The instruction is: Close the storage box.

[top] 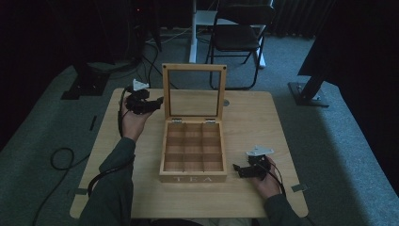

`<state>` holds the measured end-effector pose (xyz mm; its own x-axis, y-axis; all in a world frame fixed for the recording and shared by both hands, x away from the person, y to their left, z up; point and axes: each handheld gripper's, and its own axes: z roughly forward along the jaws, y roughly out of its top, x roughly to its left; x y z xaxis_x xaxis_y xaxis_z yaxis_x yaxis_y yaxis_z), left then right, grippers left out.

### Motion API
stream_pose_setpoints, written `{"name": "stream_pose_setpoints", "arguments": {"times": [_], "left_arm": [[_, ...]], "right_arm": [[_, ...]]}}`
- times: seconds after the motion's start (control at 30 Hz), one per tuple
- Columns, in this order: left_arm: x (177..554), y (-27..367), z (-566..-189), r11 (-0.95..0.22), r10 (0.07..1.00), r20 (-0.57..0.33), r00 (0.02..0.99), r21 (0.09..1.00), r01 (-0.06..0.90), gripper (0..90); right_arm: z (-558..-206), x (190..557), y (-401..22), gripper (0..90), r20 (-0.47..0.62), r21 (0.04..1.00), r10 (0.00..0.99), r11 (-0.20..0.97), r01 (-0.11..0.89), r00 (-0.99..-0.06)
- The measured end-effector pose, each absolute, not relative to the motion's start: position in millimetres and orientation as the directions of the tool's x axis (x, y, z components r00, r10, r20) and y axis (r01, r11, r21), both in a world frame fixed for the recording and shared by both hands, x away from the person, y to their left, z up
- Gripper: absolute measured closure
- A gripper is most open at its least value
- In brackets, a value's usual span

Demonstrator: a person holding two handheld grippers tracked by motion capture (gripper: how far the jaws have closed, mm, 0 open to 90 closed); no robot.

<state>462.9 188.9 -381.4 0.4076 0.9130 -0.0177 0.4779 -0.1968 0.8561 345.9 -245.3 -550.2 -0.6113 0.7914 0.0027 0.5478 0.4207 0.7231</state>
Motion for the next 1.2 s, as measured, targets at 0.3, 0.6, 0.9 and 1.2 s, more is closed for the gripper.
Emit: {"name": "stream_pose_setpoints", "arguments": {"times": [0.3, 0.6, 0.9, 1.2], "left_arm": [[470.9, 186.0, -381.1, -0.194, 0.917, -0.019, 0.398, 0.851, 0.489, 38.3], [479.6, 186.4, -390.0, -0.165, 0.927, -0.044, 0.373, 0.844, 0.510, 37.6], [484.9, 179.2, -393.2, -0.159, 0.918, -0.060, 0.392, 0.849, 0.504, 37.1], [490.2, 169.2, -390.2, -0.180, 0.902, -0.061, 0.427, 0.846, 0.501, 45.0]], "right_arm": [[-550.2, 346.0, -245.3, 12.7, 0.003, 0.723, 0.791, 0.421, 0.548, -0.611], [-550.2, 346.0, -245.3, 12.7, 0.003, 0.723, 0.791, 0.421, 0.548, -0.611], [-550.2, 345.9, -245.3, 12.7, 0.003, 0.723, 0.791, 0.420, 0.548, -0.611], [-550.2, 346.0, -245.3, 12.7, 0.003, 0.723, 0.791, 0.421, 0.548, -0.612]]}}
